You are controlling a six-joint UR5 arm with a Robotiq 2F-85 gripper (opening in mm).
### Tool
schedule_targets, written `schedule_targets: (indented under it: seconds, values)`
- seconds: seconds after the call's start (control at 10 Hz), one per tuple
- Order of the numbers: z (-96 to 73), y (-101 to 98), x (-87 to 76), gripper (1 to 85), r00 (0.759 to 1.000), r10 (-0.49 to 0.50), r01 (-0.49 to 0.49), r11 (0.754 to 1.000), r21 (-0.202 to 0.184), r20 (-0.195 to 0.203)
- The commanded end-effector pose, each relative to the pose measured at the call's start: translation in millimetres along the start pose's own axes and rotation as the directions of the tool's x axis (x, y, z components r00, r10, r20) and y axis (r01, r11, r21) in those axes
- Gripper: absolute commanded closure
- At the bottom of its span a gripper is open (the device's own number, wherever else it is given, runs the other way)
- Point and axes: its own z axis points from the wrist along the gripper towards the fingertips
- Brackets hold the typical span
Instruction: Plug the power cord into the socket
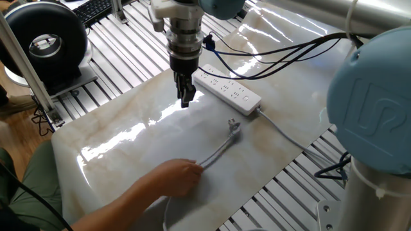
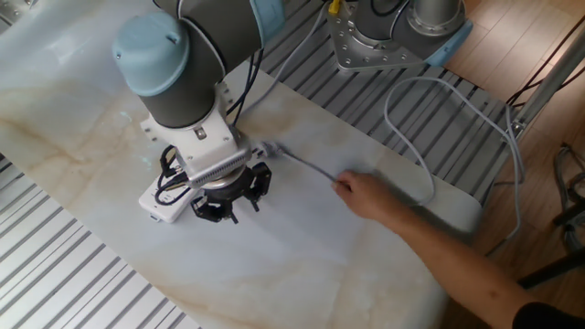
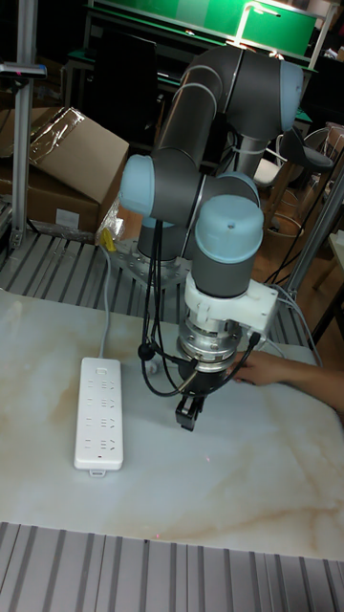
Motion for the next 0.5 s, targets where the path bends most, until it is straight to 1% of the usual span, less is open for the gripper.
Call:
schedule_targets:
  seconds: [0.0, 0.1, 0.2, 0.3, 0.4]
  values:
    - [-0.8, 0.2, -4.8, 44.7, 1.0, -0.005, 0.006, 1.0, -0.004, 0.022]
    - [-0.7, -2.4, -1.6, 44.7, 1.0, 0.002, -0.002, 1.0, 0.006, 0.01]
    - [-1.0, -8.1, 11.1, 45.3, 0.999, 0.019, -0.018, 0.999, 0.029, -0.038]
    - [-1.1, -3.3, 16.2, 42.0, 0.998, 0.002, -0.001, 1.0, 0.009, -0.058]
    - [-0.9, -2.2, 12.3, 38.7, 0.999, -0.007, 0.008, 1.0, 0.005, -0.043]
